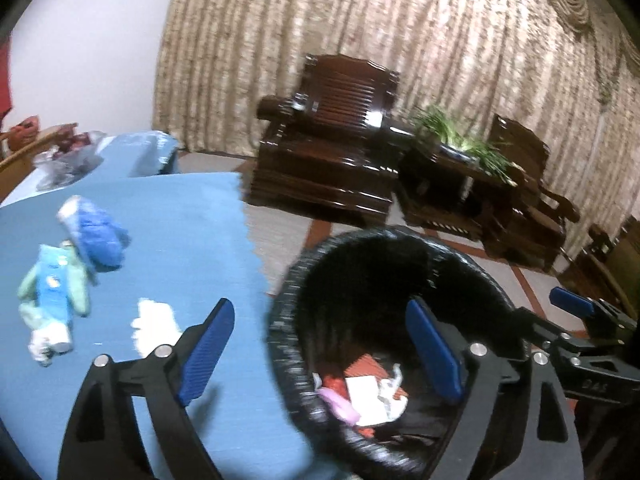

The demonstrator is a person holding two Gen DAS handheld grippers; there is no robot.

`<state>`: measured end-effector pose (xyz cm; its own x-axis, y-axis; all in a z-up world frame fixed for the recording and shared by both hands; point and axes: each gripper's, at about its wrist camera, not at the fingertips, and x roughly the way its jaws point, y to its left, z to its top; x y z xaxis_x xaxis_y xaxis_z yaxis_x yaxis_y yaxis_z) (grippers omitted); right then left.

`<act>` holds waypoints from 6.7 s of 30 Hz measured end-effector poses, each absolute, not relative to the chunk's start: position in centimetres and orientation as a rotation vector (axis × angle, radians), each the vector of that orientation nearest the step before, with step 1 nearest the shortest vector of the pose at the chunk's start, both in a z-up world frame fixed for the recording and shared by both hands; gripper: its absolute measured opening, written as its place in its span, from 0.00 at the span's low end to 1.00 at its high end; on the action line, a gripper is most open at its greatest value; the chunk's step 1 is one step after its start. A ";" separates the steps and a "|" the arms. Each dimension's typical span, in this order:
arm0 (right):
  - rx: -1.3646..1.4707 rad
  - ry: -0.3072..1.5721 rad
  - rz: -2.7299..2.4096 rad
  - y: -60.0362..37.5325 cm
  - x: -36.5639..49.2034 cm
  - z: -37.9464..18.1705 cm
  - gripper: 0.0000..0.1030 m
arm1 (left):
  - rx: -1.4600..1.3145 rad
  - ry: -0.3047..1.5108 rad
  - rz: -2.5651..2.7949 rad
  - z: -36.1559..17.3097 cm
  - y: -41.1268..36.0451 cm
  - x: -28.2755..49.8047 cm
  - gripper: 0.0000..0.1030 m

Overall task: Collect trash
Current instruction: 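Return both tools to the table and grasp white tissues with the right tool, then grasp the green rubber glove with the left tool while the right tool holds tissues, then carry glove and tissues over the bin and open both tools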

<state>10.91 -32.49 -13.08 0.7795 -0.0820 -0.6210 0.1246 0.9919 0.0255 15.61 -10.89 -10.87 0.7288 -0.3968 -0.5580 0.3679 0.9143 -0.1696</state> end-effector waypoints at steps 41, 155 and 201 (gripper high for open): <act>-0.117 0.767 0.292 -8.0 23.1 -20.9 0.84 | -0.077 0.643 0.081 -14.6 14.2 14.5 0.85; -0.011 0.582 0.137 -22.6 11.6 -6.7 0.28 | -0.075 0.581 -0.291 -5.7 -2.9 11.7 0.27; 0.092 0.666 -0.170 -36.4 10.7 -13.2 0.90 | -0.020 0.660 -0.462 -9.1 -15.1 17.0 0.77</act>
